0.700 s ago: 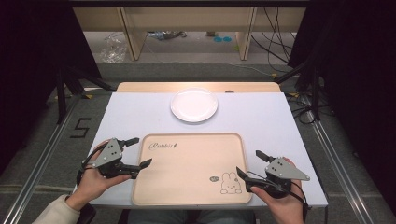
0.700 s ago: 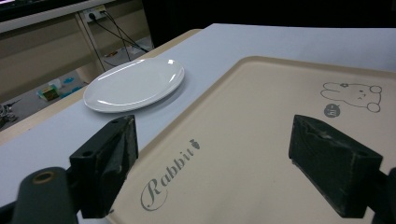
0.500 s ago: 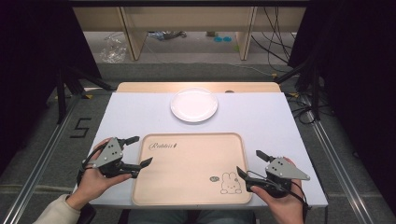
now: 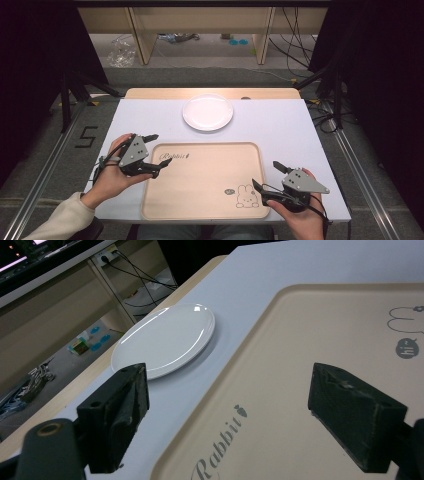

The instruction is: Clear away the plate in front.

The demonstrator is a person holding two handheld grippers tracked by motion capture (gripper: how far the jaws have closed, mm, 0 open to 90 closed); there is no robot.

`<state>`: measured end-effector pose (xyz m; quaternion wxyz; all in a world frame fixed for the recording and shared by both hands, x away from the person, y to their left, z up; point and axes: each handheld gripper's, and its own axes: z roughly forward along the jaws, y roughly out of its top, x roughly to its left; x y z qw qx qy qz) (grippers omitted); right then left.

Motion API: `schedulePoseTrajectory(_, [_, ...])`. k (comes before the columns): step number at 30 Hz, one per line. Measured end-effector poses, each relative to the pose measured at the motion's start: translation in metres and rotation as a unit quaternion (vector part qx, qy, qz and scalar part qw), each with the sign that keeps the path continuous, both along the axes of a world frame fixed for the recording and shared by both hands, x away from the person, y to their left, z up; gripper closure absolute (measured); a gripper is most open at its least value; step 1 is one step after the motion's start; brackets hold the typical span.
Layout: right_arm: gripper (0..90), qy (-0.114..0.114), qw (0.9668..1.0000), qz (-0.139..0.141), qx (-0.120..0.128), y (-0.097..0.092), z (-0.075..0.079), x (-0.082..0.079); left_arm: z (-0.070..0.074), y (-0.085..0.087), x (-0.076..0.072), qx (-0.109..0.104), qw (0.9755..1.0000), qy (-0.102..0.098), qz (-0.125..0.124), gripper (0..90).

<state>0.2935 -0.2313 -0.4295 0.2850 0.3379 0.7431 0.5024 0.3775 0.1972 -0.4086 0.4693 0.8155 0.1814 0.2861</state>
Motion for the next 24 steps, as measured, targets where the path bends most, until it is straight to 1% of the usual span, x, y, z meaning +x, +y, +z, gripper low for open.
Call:
schedulePoseTrajectory(1, [15.9, -0.005, 1.0000, -0.001, 0.002, 0.001, -0.001, 0.000, 0.001, -0.002, 0.002, 0.005, 1.0000, -0.004, -0.003, 16.1])
schedulePoseTrajectory(3, [15.9, -0.004, 1.0000, 0.000, 0.001, 0.001, -0.001, 0.000, 0.002, -0.004, 0.004, 0.006, 1.0000, -0.005, -0.006, 16.1])
schedulePoseTrajectory(4, [15.9, 0.005, 1.0000, 0.000, 0.003, 0.001, -0.001, -0.001, 0.003, -0.006, 0.005, 0.005, 1.0000, -0.004, -0.007, 16.1])
schedulePoseTrajectory(5, [15.9, 0.007, 1.0000, 0.000, 0.004, 0.002, -0.001, -0.001, 0.004, -0.009, 0.008, 0.005, 0.9999, -0.008, -0.011, 16.1])
schedulePoseTrajectory(6, [15.9, -0.003, 1.0000, -0.001, 0.000, 0.001, -0.001, 0.000, 0.004, -0.011, 0.008, 0.002, 0.9999, -0.005, -0.012, 16.1])
schedulePoseTrajectory(7, [15.9, -0.003, 1.0000, -0.001, 0.000, 0.001, -0.001, 0.000, 0.004, -0.011, 0.008, 0.002, 0.9999, -0.005, -0.012, 16.1])
schedulePoseTrajectory(9, [15.9, 0.000, 1.0000, -0.002, -0.002, 0.000, -0.001, -0.002, 0.005, -0.016, 0.011, 0.006, 0.9998, -0.006, -0.017, 16.1])
schedulePoseTrajectory(10, [15.9, 0.009, 0.9999, -0.001, 0.004, 0.001, -0.001, -0.003, 0.005, -0.017, 0.012, 0.008, 0.9997, -0.009, -0.020, 16.1])
schedulePoseTrajectory(11, [15.9, 0.000, 1.0000, -0.004, -0.004, -0.001, -0.001, -0.003, 0.005, -0.019, 0.012, 0.005, 0.9998, -0.005, -0.018, 16.1])
schedulePoseTrajectory(12, [15.9, 0.000, 1.0000, -0.006, 0.002, 0.000, -0.001, -0.004, 0.005, -0.021, 0.014, 0.014, 0.9995, -0.013, -0.024, 16.1])
schedulePoseTrajectory(13, [15.9, -0.003, 1.0000, -0.006, -0.001, 0.000, -0.001, -0.004, 0.005, -0.023, 0.014, 0.011, 0.9996, -0.008, -0.023, 16.1])
schedulePoseTrajectory(14, [15.9, 0.002, 1.0000, -0.005, -0.001, -0.001, -0.001, -0.005, 0.005, -0.024, 0.015, 0.010, 0.9996, -0.007, -0.023, 16.1])
schedulePoseTrajectory(15, [15.9, 0.009, 0.9999, -0.006, 0.001, 0.000, -0.001, -0.006, 0.004, -0.026, 0.017, 0.013, 0.9996, -0.006, -0.024, 16.1])
schedulePoseTrajectory(17, [15.9, 0.009, 0.9999, -0.006, -0.001, 0.000, -0.001, -0.006, 0.004, -0.029, 0.019, 0.021, 0.9994, -0.009, -0.027, 16.1])
schedulePoseTrajectory(18, [15.9, -0.002, 1.0000, -0.007, -0.005, -0.001, -0.001, -0.005, 0.005, -0.031, 0.021, 0.029, 0.9990, -0.015, -0.030, 16.1])
schedulePoseTrajectory(19, [15.9, 0.007, 1.0000, -0.006, -0.002, -0.001, -0.001, -0.006, 0.004, -0.032, 0.022, 0.030, 0.9990, -0.014, -0.031, 16.1])
schedulePoseTrajectory(20, [15.9, 0.007, 1.0000, -0.006, -0.002, -0.001, -0.001, -0.006, 0.004, -0.032, 0.022, 0.030, 0.9990, -0.014, -0.031, 16.1])
schedulePoseTrajectory(23, [15.9, 0.009, 0.9999, -0.008, -0.002, 0.000, -0.001, -0.006, 0.003, -0.038, 0.028, 0.039, 0.9988, -0.014, -0.028, 16.1])
schedulePoseTrajectory(24, [15.9, 0.008, 0.9999, -0.006, 0.004, 0.001, -0.002, -0.006, 0.003, -0.039, 0.029, 0.042, 0.9986, -0.016, -0.029, 16.2])
